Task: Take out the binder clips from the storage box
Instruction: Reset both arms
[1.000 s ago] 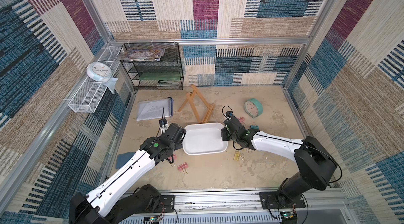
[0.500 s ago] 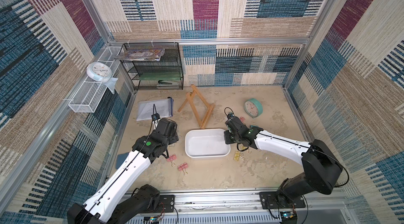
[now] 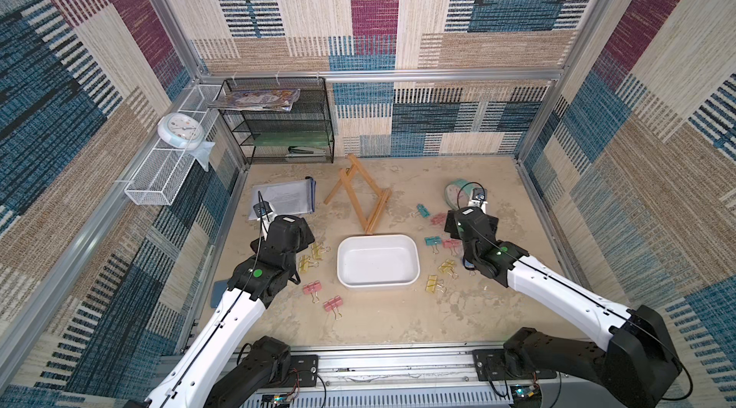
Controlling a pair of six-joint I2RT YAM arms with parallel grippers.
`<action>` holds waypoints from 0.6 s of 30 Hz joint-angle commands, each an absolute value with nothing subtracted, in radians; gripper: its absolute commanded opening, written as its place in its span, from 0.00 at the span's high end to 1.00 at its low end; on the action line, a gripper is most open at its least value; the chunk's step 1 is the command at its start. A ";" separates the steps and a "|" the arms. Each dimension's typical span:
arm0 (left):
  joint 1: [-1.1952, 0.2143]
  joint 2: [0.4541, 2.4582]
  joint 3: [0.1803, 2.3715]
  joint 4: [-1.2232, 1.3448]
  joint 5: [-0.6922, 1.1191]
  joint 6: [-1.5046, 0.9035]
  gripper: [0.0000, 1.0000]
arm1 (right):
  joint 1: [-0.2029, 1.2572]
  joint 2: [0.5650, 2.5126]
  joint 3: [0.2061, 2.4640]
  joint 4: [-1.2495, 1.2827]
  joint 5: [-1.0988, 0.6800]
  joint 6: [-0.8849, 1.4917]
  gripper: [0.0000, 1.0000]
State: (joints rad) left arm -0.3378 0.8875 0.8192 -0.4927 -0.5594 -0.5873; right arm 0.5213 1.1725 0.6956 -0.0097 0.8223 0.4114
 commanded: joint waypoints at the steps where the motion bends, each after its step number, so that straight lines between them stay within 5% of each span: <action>1: -0.332 0.902 0.800 -0.390 -0.691 -0.510 0.01 | 0.393 1.177 0.613 0.260 0.982 0.351 0.06; 7: -0.306 1.028 0.708 -0.222 -0.866 -0.419 0.01 | 0.189 1.380 0.560 0.488 0.914 0.250 0.01; 18: -0.233 1.275 0.514 0.304 -0.834 -0.213 0.01 | 0.071 1.514 0.293 1.187 0.244 -0.044 0.01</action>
State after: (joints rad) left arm -0.2401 1.2316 0.5404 0.0643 -0.8280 -0.3187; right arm 0.0963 1.4975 0.3435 0.9028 0.5041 0.0494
